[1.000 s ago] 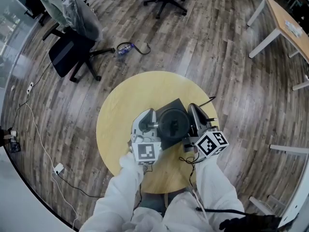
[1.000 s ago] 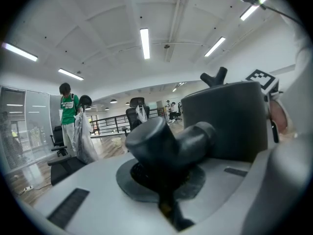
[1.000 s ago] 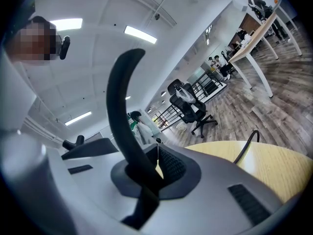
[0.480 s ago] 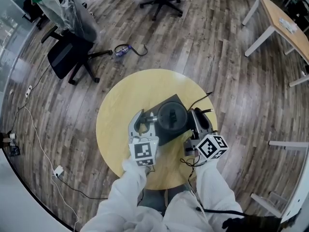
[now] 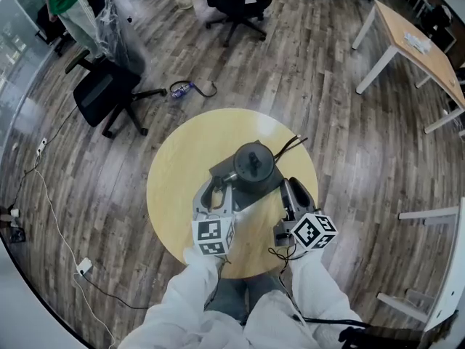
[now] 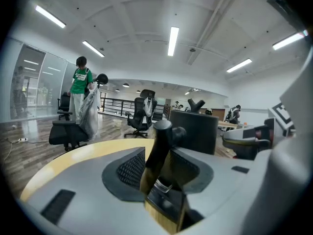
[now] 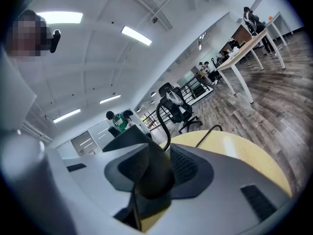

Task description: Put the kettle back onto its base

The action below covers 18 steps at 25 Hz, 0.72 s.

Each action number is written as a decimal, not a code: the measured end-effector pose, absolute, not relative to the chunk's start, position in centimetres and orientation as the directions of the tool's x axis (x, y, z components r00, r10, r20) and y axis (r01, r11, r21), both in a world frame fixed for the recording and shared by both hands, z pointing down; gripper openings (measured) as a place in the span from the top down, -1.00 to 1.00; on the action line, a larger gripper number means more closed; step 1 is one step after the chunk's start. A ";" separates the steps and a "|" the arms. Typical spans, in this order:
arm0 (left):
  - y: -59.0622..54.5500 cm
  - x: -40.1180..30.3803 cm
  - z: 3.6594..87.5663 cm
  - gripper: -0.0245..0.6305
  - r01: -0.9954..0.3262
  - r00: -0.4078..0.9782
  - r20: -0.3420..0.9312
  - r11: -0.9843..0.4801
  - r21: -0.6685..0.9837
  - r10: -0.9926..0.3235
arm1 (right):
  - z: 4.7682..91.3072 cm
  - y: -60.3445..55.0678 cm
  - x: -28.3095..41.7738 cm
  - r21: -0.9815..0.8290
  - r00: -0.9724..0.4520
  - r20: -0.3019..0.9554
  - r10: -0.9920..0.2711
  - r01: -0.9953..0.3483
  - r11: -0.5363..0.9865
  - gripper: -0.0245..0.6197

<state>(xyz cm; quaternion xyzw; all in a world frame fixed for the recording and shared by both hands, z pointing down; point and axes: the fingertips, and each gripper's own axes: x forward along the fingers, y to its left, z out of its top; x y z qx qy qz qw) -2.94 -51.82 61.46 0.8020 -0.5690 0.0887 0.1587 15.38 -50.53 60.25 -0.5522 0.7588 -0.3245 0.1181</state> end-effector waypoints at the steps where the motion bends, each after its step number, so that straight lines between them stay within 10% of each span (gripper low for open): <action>1: -51.2 -3.0 61.3 0.52 -0.940 0.338 0.320 -0.297 0.169 -0.885 | 60.2 -49.8 15.4 -0.622 -0.360 0.184 -0.914 -0.763 0.176 0.55; 16: -36.9 0.0 54.2 0.54 -0.859 0.512 0.330 -0.464 0.216 -0.794 | 55.5 -38.6 12.2 -0.294 -0.278 0.351 -0.894 -0.939 0.177 0.74; 18: -35.7 -0.3 54.0 0.93 -0.861 0.509 0.350 -0.475 0.184 -0.787 | 55.0 -37.5 11.5 -0.139 -0.196 0.384 -0.902 -0.978 0.153 0.89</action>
